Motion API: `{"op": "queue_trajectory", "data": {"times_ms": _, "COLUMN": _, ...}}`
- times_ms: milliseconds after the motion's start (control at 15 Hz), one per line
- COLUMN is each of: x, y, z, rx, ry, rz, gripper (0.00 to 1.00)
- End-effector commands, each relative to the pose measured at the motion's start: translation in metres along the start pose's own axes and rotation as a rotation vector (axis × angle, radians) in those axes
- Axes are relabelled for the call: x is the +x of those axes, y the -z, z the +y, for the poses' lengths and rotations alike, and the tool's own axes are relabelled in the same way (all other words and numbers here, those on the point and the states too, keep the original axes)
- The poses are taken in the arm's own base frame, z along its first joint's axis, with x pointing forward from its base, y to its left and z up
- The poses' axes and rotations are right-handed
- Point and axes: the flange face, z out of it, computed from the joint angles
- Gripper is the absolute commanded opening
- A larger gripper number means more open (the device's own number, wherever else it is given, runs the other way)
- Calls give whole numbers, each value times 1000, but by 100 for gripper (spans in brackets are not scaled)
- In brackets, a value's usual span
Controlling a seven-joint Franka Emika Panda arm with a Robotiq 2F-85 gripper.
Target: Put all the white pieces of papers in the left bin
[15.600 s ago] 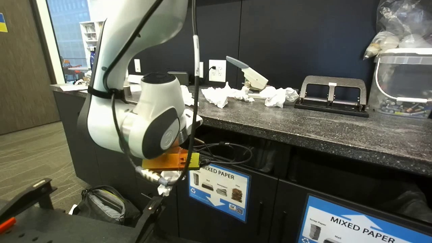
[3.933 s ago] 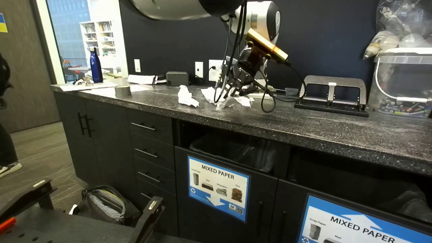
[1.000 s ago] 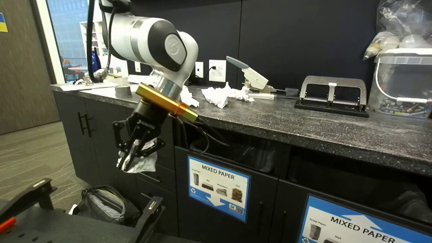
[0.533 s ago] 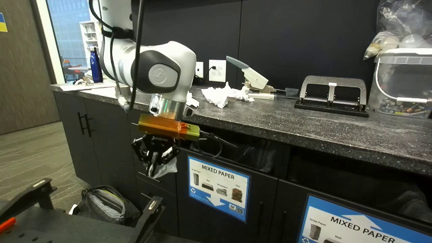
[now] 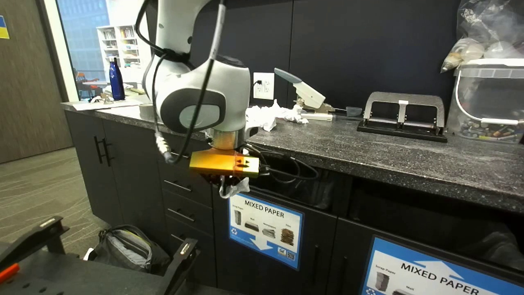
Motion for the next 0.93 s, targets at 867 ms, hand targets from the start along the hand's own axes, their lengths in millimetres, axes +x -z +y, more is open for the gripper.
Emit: {"op": "queue_trajectory", "data": {"times_ms": 867, "x": -11, "y": -85, "z": 43, "rx": -357, "ry": -58, "rz": 750, "gripper": 11}}
